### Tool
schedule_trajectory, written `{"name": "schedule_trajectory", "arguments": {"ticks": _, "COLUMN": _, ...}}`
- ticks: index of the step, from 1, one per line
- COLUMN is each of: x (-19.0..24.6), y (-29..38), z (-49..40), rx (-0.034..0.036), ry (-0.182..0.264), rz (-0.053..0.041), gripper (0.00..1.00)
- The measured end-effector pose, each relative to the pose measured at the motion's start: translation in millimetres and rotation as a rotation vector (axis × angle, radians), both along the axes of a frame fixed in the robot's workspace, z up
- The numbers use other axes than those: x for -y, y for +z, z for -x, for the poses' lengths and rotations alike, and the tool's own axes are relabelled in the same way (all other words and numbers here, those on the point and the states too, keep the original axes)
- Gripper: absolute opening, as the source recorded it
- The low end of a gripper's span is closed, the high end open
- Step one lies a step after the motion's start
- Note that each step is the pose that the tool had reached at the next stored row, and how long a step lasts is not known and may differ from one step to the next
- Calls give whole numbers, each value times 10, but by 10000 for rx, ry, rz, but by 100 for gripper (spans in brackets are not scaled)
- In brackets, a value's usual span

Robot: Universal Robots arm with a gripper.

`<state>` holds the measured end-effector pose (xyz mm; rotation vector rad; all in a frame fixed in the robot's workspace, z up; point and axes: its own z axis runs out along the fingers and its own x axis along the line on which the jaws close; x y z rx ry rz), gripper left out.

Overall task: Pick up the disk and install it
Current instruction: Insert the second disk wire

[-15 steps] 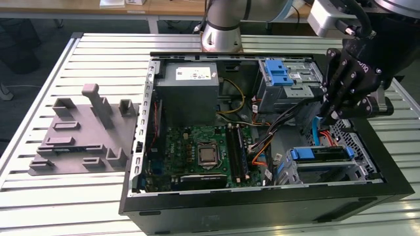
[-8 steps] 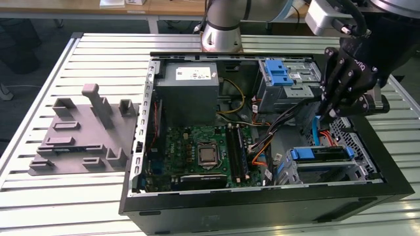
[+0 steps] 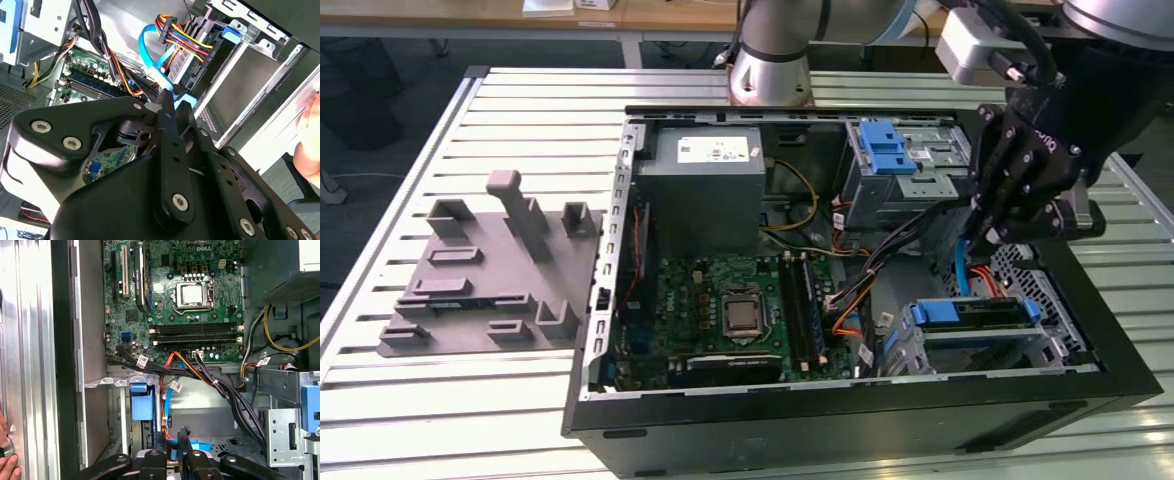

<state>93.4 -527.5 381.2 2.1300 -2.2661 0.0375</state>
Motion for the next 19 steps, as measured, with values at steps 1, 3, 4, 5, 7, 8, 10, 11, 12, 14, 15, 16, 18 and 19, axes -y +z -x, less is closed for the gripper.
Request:
{"name": "schedule_trajectory", "arguments": {"ticks": 1, "x": 0, "y": -9, "z": 0, "rx": 0, "ry": 0, "rz": 2, "gripper": 24}}
{"name": "schedule_trajectory", "arguments": {"ticks": 3, "x": 0, "y": -25, "z": 0, "rx": 0, "ry": 1, "rz": 11, "gripper": 24}}
{"name": "schedule_trajectory", "arguments": {"ticks": 4, "x": 0, "y": -34, "z": 0, "rx": 0, "ry": 0, "rz": 15, "gripper": 24}}
{"name": "schedule_trajectory", "arguments": {"ticks": 5, "x": 0, "y": -43, "z": 0, "rx": 0, "ry": 0, "rz": 20, "gripper": 24}}
{"name": "schedule_trajectory", "arguments": {"ticks": 7, "x": 0, "y": -62, "z": 0, "rx": 0, "ry": 0, "rz": 24, "gripper": 24}}
{"name": "schedule_trajectory", "arguments": {"ticks": 8, "x": 0, "y": -71, "z": 0, "rx": 0, "ry": 0, "rz": 26, "gripper": 24}}
{"name": "schedule_trajectory", "arguments": {"ticks": 10, "x": 0, "y": -87, "z": 0, "rx": 0, "ry": 0, "rz": 26, "gripper": 24}}
{"name": "schedule_trajectory", "arguments": {"ticks": 11, "x": 0, "y": -94, "z": -1, "rx": 0, "ry": -1, "rz": 27, "gripper": 24}}
{"name": "schedule_trajectory", "arguments": {"ticks": 12, "x": 0, "y": -101, "z": -3, "rx": 1, "ry": -1, "rz": 27, "gripper": 24}}
{"name": "schedule_trajectory", "arguments": {"ticks": 14, "x": 2, "y": -115, "z": -12, "rx": 1, "ry": 1, "rz": 25, "gripper": 24}}
{"name": "schedule_trajectory", "arguments": {"ticks": 15, "x": 4, "y": -121, "z": -19, "rx": 0, "ry": 0, "rz": 27, "gripper": 24}}
{"name": "schedule_trajectory", "arguments": {"ticks": 16, "x": 7, "y": -128, "z": -26, "rx": 0, "ry": 0, "rz": 26, "gripper": 24}}
{"name": "schedule_trajectory", "arguments": {"ticks": 18, "x": 21, "y": -144, "z": -38, "rx": 0, "ry": 0, "rz": 20, "gripper": 24}}
{"name": "schedule_trajectory", "arguments": {"ticks": 19, "x": 30, "y": -152, "z": -40, "rx": 0, "ry": -1, "rz": 19, "gripper": 24}}
